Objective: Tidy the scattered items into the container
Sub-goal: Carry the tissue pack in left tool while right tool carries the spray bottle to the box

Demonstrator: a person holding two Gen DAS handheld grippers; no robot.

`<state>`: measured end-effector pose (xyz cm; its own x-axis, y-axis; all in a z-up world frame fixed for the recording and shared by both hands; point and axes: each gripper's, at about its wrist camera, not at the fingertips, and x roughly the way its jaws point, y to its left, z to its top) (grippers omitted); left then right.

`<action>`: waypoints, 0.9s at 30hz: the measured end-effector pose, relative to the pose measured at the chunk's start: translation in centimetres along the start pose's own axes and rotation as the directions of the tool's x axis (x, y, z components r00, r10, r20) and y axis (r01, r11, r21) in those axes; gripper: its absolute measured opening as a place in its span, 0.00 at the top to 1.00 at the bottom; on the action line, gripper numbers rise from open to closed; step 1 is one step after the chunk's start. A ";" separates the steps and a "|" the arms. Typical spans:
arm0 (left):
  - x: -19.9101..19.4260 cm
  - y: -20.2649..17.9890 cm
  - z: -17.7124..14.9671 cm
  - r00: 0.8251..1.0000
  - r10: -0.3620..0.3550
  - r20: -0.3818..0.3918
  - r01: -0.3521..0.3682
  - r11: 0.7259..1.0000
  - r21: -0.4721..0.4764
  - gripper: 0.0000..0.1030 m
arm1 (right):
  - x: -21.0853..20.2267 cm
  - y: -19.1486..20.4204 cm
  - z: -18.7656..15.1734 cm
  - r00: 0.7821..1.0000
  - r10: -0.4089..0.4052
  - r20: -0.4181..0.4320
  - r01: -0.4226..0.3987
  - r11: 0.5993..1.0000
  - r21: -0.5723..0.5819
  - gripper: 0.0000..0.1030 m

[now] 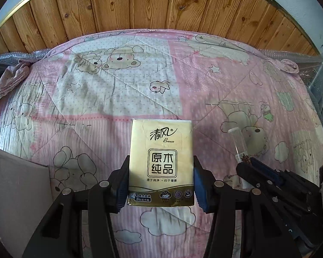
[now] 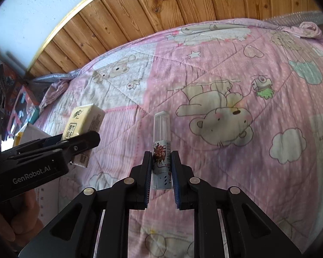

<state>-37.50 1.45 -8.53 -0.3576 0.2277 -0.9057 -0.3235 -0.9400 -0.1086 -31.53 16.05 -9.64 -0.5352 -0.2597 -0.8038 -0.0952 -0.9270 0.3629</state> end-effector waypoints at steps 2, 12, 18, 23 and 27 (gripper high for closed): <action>-1.5 -0.2 -0.8 1.000 -0.015 0.008 0.015 1.000 0.003 0.49 | -1.0 0.3 -1.2 1.000 0.007 -0.006 -0.007 1.000 0.020 0.82; -9.3 0.0 -7.3 0.995 -0.076 0.060 0.077 0.997 -0.007 0.49 | -6.6 3.1 -8.5 1.000 0.024 -0.001 -0.023 0.999 0.039 0.82; -13.8 0.5 -12.3 0.993 -0.066 0.098 0.068 0.998 -0.018 0.49 | -9.1 5.5 -12.8 1.000 0.029 -0.009 -0.029 1.000 0.007 0.82; -16.7 1.9 -15.9 0.990 -0.020 0.141 0.027 0.998 -0.048 0.49 | -10.4 8.2 -16.0 0.999 0.039 -0.029 -0.040 0.998 -0.040 0.82; -18.8 3.4 -18.3 0.985 -0.018 0.171 0.032 0.996 -0.082 0.49 | -11.8 10.7 -17.6 0.999 0.045 -0.022 -0.047 0.996 -0.081 0.82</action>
<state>-15.87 -10.68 0.67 -0.4962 0.2844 -0.8203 -0.2616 -0.9499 -0.1711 -11.43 4.46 -4.62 -0.5207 -0.3070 -0.7966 -0.0022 -0.9326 0.3608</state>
